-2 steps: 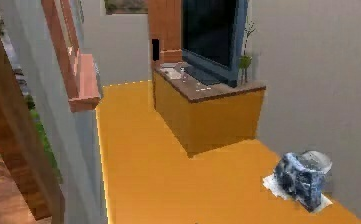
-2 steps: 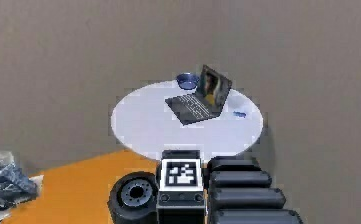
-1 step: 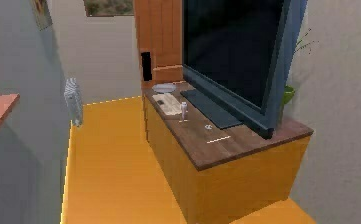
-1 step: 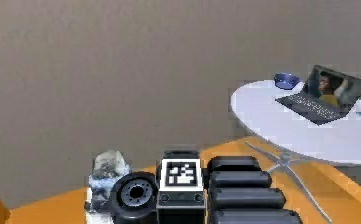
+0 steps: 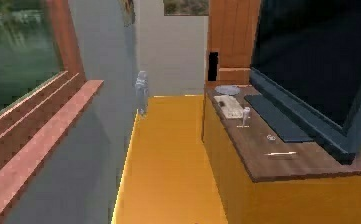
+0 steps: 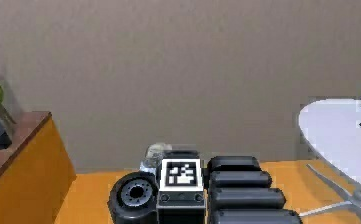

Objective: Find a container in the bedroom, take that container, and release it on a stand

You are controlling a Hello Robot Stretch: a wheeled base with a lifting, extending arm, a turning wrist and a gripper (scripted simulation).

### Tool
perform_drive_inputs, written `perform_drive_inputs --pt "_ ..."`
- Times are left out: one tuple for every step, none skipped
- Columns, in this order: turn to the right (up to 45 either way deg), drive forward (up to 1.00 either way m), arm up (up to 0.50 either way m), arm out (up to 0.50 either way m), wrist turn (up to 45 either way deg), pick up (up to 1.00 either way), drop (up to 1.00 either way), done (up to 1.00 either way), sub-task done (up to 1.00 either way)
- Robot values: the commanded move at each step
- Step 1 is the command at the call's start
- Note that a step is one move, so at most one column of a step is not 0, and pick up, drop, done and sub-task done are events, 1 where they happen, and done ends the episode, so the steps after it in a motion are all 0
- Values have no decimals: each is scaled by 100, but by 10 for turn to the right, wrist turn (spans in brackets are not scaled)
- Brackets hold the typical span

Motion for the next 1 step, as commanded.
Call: perform_drive_inputs --pt "0 100 0 0 0 0 0 0 0"
